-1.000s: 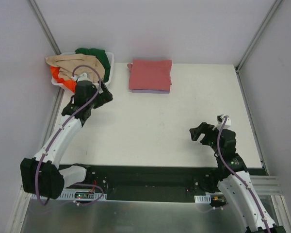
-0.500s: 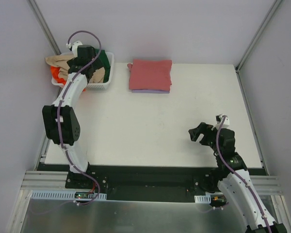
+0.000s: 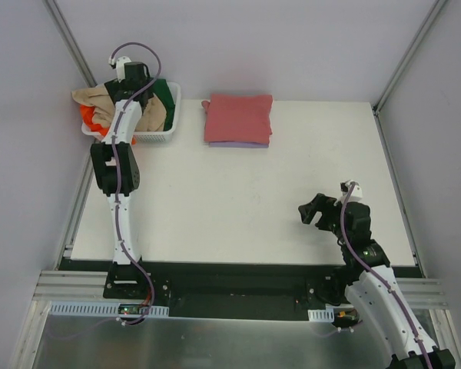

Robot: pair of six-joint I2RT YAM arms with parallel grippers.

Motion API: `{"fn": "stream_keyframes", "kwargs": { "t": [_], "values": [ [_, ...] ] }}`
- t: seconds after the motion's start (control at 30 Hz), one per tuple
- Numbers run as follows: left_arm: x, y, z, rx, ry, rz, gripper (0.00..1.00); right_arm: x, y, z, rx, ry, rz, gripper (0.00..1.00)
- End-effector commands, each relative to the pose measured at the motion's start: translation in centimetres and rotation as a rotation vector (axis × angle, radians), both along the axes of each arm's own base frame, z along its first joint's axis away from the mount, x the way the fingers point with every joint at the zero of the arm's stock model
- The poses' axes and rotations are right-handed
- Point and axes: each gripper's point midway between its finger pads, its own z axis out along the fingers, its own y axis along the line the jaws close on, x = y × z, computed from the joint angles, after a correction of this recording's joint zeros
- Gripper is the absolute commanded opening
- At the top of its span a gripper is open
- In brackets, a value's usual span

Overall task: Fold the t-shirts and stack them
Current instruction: Grab crumpled tshirt from bin with the left arm

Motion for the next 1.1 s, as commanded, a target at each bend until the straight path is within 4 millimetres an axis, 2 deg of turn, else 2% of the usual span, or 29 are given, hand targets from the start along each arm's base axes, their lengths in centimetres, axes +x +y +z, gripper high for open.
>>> {"fn": "stream_keyframes", "kwargs": {
  "t": [0.0, 0.07, 0.17, 0.27, 0.33, 0.4, 0.47, 0.57, 0.67, 0.83, 0.97, 1.07],
  "values": [
    [1.1, 1.9, -0.3, 0.112, 0.028, 0.026, 0.88, 0.7, 0.0, 1.2, 0.007, -0.04, -0.01, 0.96],
    [1.1, 2.2, -1.3, 0.115, 0.042, 0.04, 0.77, 0.7, 0.0, 1.2, 0.004, -0.043, -0.012, 0.96],
    [1.2, 2.5, -2.2, 0.097, 0.049, 0.033, 0.67, 0.8, -0.1, 1.0, 0.0, -0.039, -0.019, 0.96],
    [1.0, 2.5, -2.1, 0.09, 0.048, 0.041, 0.53, 0.8, -0.2, 1.1, 0.0, -0.04, -0.02, 0.96],
    [0.7, 2.6, -2.0, 0.088, 0.046, 0.058, 0.34, 0.8, -0.2, 1.1, 0.0, -0.04, -0.02, 0.96],
    [0.5, 2.7, -1.6, 0.085, 0.04, 0.065, 0.03, 0.8, -0.2, 1.2, 0.001, -0.042, -0.02, 0.96],
    [0.5, 2.6, -0.9, 0.083, 0.03, 0.056, 0.0, 0.8, -0.1, 1.3, 0.002, -0.046, -0.017, 0.96],
    [0.4, 2.2, 1.6, 0.079, -0.008, 0.034, 0.0, 0.7, -0.2, 1.3, 0.001, -0.046, -0.02, 0.96],
    [-0.3, 1.8, 6.6, 0.063, -0.094, 0.013, 0.0, 0.8, -0.2, 1.3, 0.001, -0.048, -0.022, 0.96],
    [-2.7, -1.2, 15.9, -0.046, -0.273, -0.107, 0.0, 0.8, -0.3, 1.3, 0.001, -0.047, -0.027, 0.96],
    [-6.5, -5.0, 24.1, -0.167, -0.433, -0.247, 0.0, 0.7, 0.0, 1.6, 0.01, -0.052, -0.013, 0.96],
    [-9.5, -8.2, 29.2, -0.247, -0.529, -0.386, 0.0, 0.7, 0.1, 1.8, 0.017, -0.058, -0.007, 0.96]
  ]
}}
